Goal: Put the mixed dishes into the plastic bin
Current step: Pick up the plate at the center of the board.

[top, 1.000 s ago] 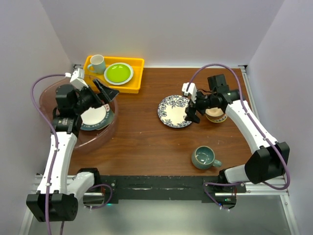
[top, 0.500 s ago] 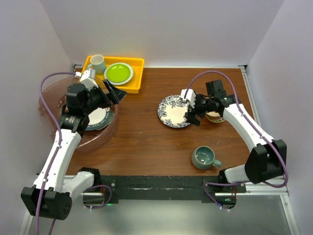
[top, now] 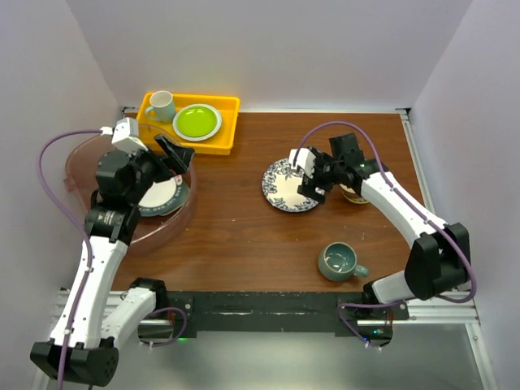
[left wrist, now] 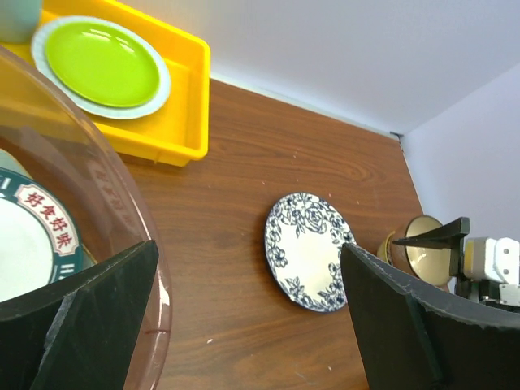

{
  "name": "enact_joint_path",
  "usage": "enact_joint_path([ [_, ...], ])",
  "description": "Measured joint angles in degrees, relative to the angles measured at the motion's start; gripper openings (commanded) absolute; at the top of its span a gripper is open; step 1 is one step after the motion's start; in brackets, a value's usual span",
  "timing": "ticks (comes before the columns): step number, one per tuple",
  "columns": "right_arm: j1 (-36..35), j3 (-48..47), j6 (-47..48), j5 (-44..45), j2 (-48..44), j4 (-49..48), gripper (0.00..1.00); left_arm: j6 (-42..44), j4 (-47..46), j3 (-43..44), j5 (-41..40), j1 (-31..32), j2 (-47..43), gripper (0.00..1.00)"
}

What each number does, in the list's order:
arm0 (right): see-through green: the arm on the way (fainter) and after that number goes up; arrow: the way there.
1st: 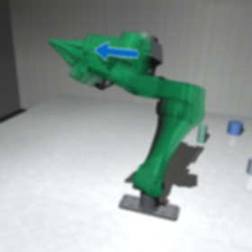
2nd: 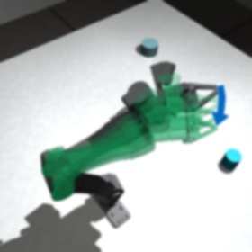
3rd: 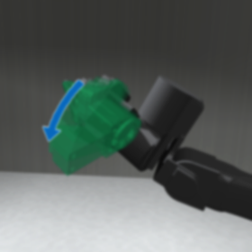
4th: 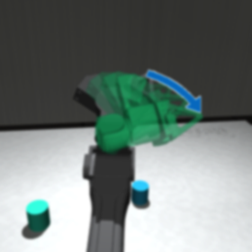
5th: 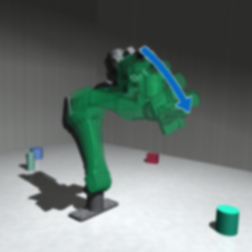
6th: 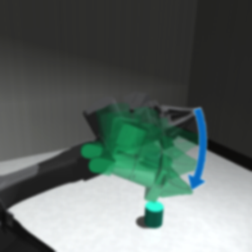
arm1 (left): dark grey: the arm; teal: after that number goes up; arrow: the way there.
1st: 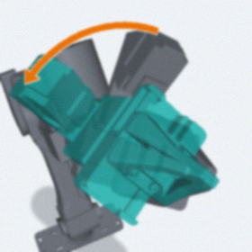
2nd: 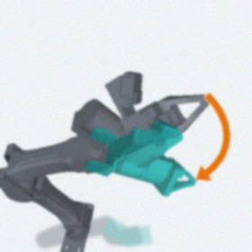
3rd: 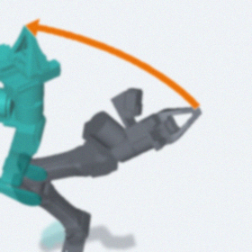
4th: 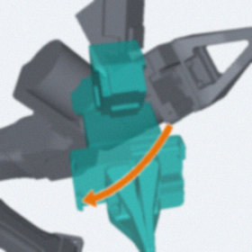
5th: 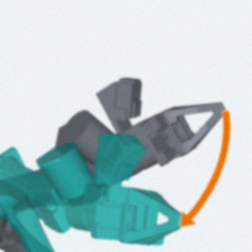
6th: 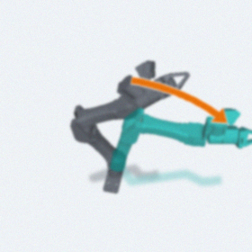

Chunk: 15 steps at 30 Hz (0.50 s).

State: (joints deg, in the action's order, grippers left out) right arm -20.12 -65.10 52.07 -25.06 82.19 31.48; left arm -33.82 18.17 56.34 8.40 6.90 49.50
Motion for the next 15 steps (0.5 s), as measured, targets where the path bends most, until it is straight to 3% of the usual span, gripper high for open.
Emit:
enact_joint_path([
  [15, -3.6, 1.4, -2.8, 9.7, 4.1, -7.5, 0.88, 0.5, -0.4, -1.9, -3.1, 0.0, -2.3, 1.0],
])
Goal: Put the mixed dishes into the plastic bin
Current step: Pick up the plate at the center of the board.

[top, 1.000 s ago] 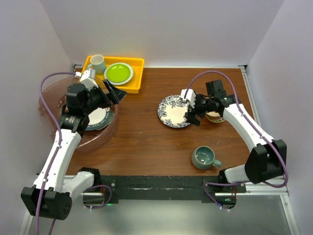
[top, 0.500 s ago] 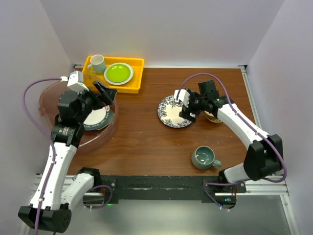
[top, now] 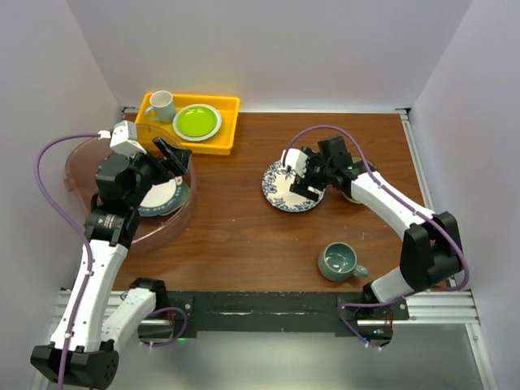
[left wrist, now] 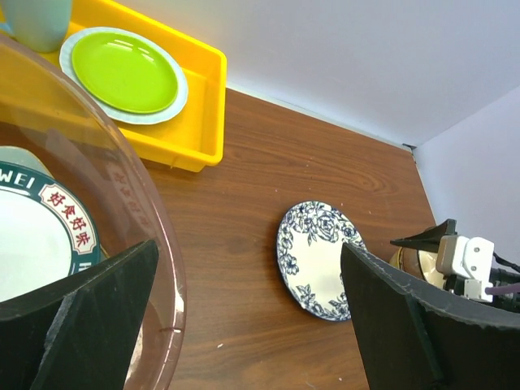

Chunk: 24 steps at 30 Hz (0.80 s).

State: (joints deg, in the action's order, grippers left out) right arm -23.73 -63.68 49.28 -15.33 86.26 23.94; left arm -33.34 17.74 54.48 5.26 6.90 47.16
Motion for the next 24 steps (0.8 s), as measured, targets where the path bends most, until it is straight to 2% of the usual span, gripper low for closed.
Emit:
enact_joint_path([
  [7, 0.0, 0.1, -2.8, 2.7, 2.9, -2.5, 0.84, 0.0, -0.1, 0.0, 0.1, 0.0, 0.9, 1.0],
  [10, 0.0, 0.0, -3.5, 2.4, 4.2, -2.3, 0.79, 0.0, -0.1, 0.0, 0.1, 0.0, 1.2, 1.0],
  [13, -0.6, 0.0, -3.5, 1.0, 4.6, -0.4, 0.79, 0.0, -0.1, 0.0, 0.1, 0.0, 1.2, 1.0],
  [18, -5.9, 3.2, -2.9, 0.4, 4.4, -0.9, 0.8, 0.0, -0.1, 0.0, 0.3, 0.0, 1.2, 1.0],
  [24, -10.9, 9.0, -4.7, 9.2, 6.2, -6.6, 0.79, 0.0, -0.1, 0.0, 0.5, 0.0, 1.2, 1.0],
])
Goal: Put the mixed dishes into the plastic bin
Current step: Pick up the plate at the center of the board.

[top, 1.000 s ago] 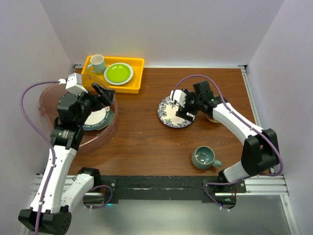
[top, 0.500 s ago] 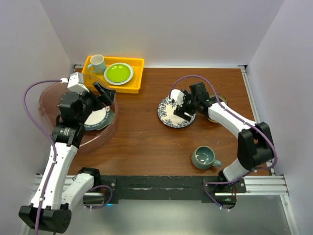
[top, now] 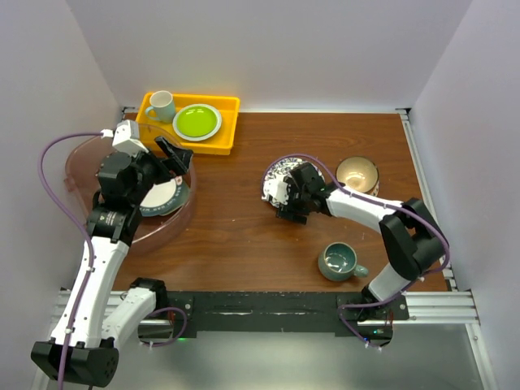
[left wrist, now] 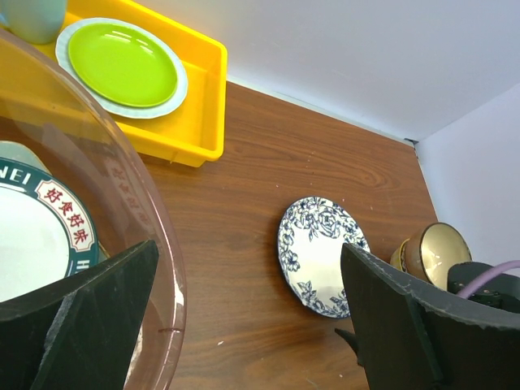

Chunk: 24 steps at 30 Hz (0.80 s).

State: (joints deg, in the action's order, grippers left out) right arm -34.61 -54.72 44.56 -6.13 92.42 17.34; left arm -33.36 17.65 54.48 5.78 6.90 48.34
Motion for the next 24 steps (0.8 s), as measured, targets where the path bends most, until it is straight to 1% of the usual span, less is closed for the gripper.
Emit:
enact_joint_path([
  [3, 0.0, 1.2, -0.1, 3.9, 1.3, -3.5, 0.76, 0.0, 0.0, 0.0, 0.1, 0.0, 0.0, 1.0],
  [7, -0.4, 2.4, -0.1, 6.9, 2.5, -6.7, 0.68, 0.0, 0.0, 0.0, 0.2, 0.0, 0.0, 1.0],
  [10, -1.5, 3.6, 0.0, 8.4, 2.8, -9.1, 0.58, 0.0, 0.0, 0.0, 0.3, 0.0, 0.0, 1.0],
  [11, -1.8, 4.0, 0.1, 8.7, 2.8, -10.0, 0.51, 0.0, 0.0, 0.0, 0.3, 0.0, 0.0, 1.0],
  [13, -2.5, 5.1, 0.2, 9.4, 2.8, -11.9, 0.4, -0.1, 0.0, 0.0, 0.4, 0.0, 0.0, 1.0],
  [14, -2.9, 5.6, 0.3, 9.7, 2.8, -12.7, 0.3, -0.1, 0.0, 0.0, 0.5, 0.0, 0.0, 1.0],
  [16, -3.2, 6.4, 0.6, 9.7, 2.8, -13.7, 0.19, -0.5, 0.0, 0.0, 0.9, 0.0, 0.0, 1.0],
  [17, -3.4, 6.8, 0.7, 9.7, 2.8, -14.0, 0.1, -0.6, -0.1, 0.0, 1.1, 0.0, 0.0, 1.0],
  [18, -3.6, 7.0, 1.1, 9.7, 2.8, -14.7, 0.06, -0.8, -0.3, 0.0, 1.4, 0.0, 0.1, 1.0],
  [19, -3.7, 7.1, 1.8, 9.8, 2.8, -15.4, 0.0, -1.2, -0.4, 0.0, 1.7, 0.0, 0.3, 1.0],
  [24, -3.8, 7.2, 3.9, 10.8, 0.8, -17.9, 0.0, -4.6, -1.0, 0.0, 4.1, 0.0, 2.9, 1.0],
])
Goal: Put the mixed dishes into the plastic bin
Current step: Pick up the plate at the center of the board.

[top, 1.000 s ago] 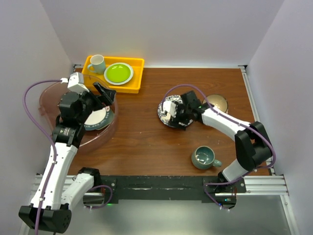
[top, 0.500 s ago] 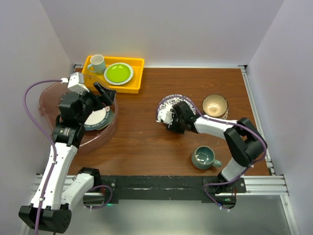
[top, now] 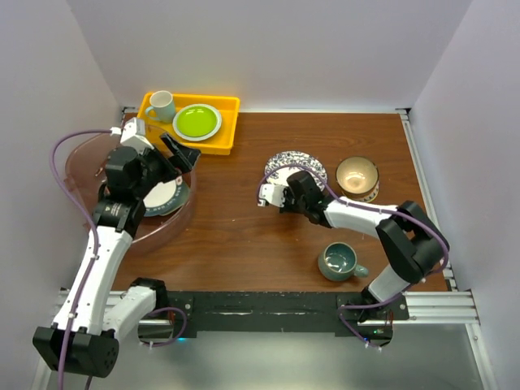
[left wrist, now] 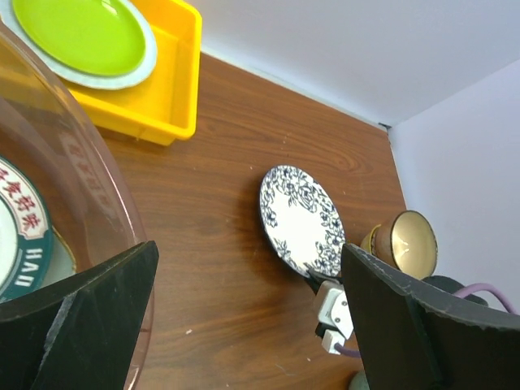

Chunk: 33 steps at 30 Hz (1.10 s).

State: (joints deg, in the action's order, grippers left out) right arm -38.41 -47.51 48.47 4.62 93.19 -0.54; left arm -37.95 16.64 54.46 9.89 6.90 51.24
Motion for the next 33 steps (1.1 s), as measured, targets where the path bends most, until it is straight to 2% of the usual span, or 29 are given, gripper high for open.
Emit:
enact_joint_path([
  [7, 0.7, -0.8, 0.0, -2.3, -5.2, 4.7, 0.0, -5.5, 0.2, 0.0, 4.0, 0.0, 5.4, 1.0],
  [18, 0.8, -13.5, -2.1, -11.6, -6.1, 22.9, 0.0, -12.6, 0.1, 0.1, 10.1, 0.4, 9.3, 1.0],
  [24, 0.3, -17.4, -2.9, -14.9, -6.1, 29.0, 0.0, -16.6, 1.4, 1.6, 9.0, 2.8, 12.0, 1.0],
  [33, 0.0, -20.9, -3.3, -18.8, -6.2, 34.9, 0.0, -22.6, 3.6, 5.3, 4.3, 9.7, 16.4, 1.0],
])
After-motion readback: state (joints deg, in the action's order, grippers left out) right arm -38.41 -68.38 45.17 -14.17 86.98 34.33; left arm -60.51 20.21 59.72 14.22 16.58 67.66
